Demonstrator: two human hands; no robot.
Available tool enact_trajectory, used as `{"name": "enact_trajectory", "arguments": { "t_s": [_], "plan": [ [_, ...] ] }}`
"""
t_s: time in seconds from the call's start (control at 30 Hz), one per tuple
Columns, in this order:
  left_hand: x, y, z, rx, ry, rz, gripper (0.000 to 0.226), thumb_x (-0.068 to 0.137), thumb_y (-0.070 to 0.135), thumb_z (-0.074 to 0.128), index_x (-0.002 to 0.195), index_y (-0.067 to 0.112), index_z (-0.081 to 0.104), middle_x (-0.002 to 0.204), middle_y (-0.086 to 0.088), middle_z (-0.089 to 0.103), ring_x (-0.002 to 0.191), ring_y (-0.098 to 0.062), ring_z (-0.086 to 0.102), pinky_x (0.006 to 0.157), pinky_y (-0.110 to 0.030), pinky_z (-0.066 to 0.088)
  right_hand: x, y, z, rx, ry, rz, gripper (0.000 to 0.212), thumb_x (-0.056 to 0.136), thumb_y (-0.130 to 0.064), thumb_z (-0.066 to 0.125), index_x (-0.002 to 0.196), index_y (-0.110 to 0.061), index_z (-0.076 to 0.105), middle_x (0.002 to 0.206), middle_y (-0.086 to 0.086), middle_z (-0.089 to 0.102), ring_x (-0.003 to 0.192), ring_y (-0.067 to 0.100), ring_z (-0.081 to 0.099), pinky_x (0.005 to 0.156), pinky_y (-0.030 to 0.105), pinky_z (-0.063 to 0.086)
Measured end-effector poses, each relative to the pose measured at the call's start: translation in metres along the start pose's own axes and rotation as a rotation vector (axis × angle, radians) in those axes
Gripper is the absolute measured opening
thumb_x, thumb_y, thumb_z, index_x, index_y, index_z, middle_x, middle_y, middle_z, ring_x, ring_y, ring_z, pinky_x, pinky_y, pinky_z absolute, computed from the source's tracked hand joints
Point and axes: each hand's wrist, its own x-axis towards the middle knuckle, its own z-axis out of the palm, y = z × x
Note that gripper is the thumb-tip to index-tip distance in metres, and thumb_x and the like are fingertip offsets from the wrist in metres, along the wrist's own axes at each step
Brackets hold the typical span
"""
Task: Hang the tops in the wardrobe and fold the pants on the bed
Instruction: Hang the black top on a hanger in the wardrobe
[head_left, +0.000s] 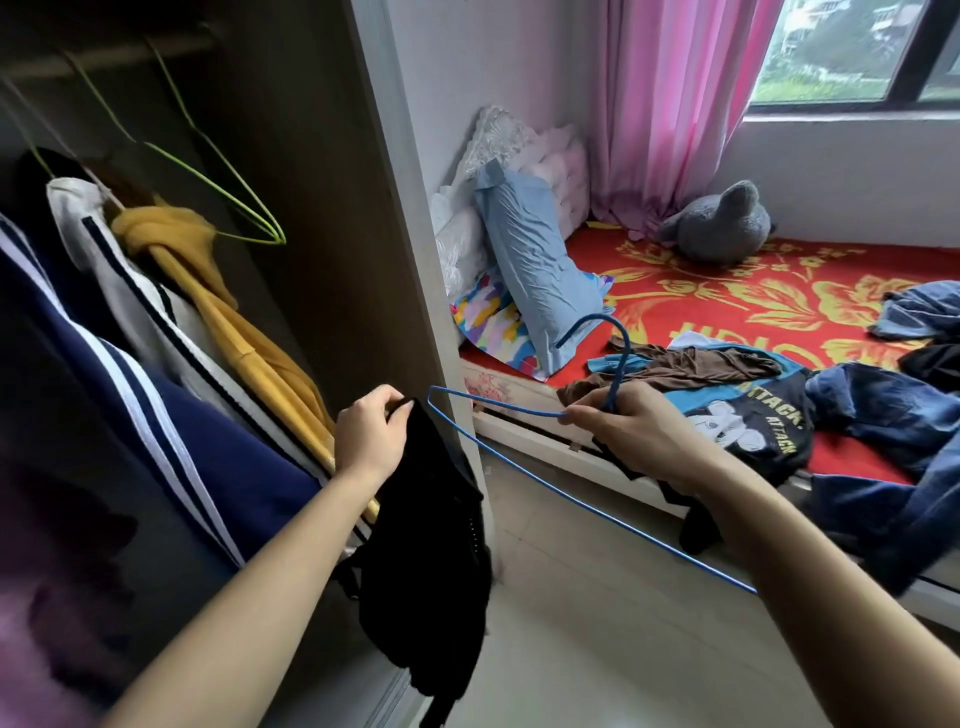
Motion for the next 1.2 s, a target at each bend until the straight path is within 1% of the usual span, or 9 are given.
{"name": "enact_trajectory", "arguments": {
  "t_s": [0.07,0.23,0.43,0.53,0.7,0.83,1.0,1.13,1.2],
  "plan": [
    [-0.001,-0.004,-0.006,0.048,0.012,-0.002,0.015,0.092,0.028,0.067,0.078,0.028,0.061,0.058,0.016,0.052,0.058,-0.013,0.052,0.054,-0.026,0.033,-0.006,-0.015,-0.008,-0.006,-0.030,-0.010,0.023,0.092,-0.036,0.067,0.081,-0.020,0.078,0.052,-0.006,0.048,0.049,0.004,0.042,0.049,0.020,0.034],
    [-0.010,0.001,-0.020,0.023,0.029,0.000,0.011,0.094,0.023,0.066,0.094,0.014,0.071,0.075,-0.001,0.067,0.071,-0.022,0.060,0.063,-0.030,0.045,0.001,-0.038,0.010,-0.073,-0.133,-0.059,0.030,0.093,-0.036,0.066,0.082,-0.010,0.074,0.063,0.002,0.054,0.059,0.012,0.047,0.060,0.032,0.039],
    [-0.014,0.030,-0.032,-0.169,-0.019,0.121,0.007,0.090,0.025,0.070,0.084,0.029,0.070,0.069,0.022,0.065,0.070,-0.001,0.063,0.060,-0.009,0.043,0.037,-0.041,0.092,-0.098,-0.253,-0.021,0.028,0.097,-0.032,0.061,0.087,-0.009,0.073,0.084,0.005,0.069,0.077,0.016,0.064,0.062,0.028,0.045],
    [-0.012,0.037,-0.041,-0.259,0.011,0.117,0.009,0.091,0.024,0.069,0.086,0.031,0.070,0.072,0.025,0.067,0.075,0.005,0.064,0.062,-0.005,0.045,0.043,-0.037,0.105,0.191,-0.307,0.107,0.020,0.093,-0.031,0.063,0.093,-0.017,0.078,0.076,-0.008,0.071,0.066,0.003,0.065,0.057,0.018,0.047],
    [-0.011,0.027,-0.052,-0.309,0.011,0.003,0.008,0.092,0.021,0.069,0.096,0.019,0.075,0.082,0.018,0.069,0.079,0.009,0.064,0.069,-0.005,0.049,0.048,-0.037,0.080,0.552,-0.027,-0.149,0.015,0.091,-0.022,0.064,0.100,-0.024,0.076,0.068,-0.010,0.065,0.056,0.007,0.056,0.055,0.022,0.045],
    [-0.012,0.047,-0.046,-0.422,-0.086,-0.016,0.015,0.094,0.022,0.067,0.104,0.015,0.076,0.090,0.008,0.075,0.085,-0.003,0.071,0.075,-0.019,0.057,0.048,-0.036,0.078,0.513,0.025,-0.252,0.012,0.096,-0.015,0.064,0.097,-0.022,0.073,0.062,-0.012,0.060,0.051,0.010,0.055,0.052,0.021,0.047],
    [-0.011,0.071,-0.039,-0.543,-0.120,0.067,0.008,0.091,0.020,0.070,0.096,0.020,0.077,0.084,0.015,0.075,0.078,-0.003,0.072,0.062,-0.011,0.052,0.047,-0.020,0.080,0.436,0.186,-0.213,0.017,0.099,-0.016,0.061,0.098,-0.030,0.069,0.078,-0.010,0.064,0.064,0.009,0.062,0.061,0.025,0.050],
    [-0.002,0.073,-0.038,-0.318,-0.054,0.202,0.014,0.088,0.035,0.072,0.099,0.028,0.077,0.087,0.022,0.062,0.088,0.002,0.058,0.073,-0.006,0.042,0.037,-0.019,0.068,0.425,0.293,-0.334,0.012,0.099,-0.025,0.060,0.096,-0.022,0.071,0.071,-0.009,0.064,0.066,0.014,0.063,0.058,0.035,0.055],
    [0.002,0.077,-0.038,-0.156,-0.011,0.244,0.019,0.088,0.042,0.069,0.103,0.034,0.077,0.093,0.020,0.053,0.095,0.000,0.045,0.091,-0.018,0.036,0.034,-0.030,0.060,0.458,0.371,-0.424,0.016,0.098,-0.028,0.061,0.095,-0.015,0.070,0.071,-0.005,0.064,0.065,0.017,0.063,0.061,0.041,0.055]
  ]
}}
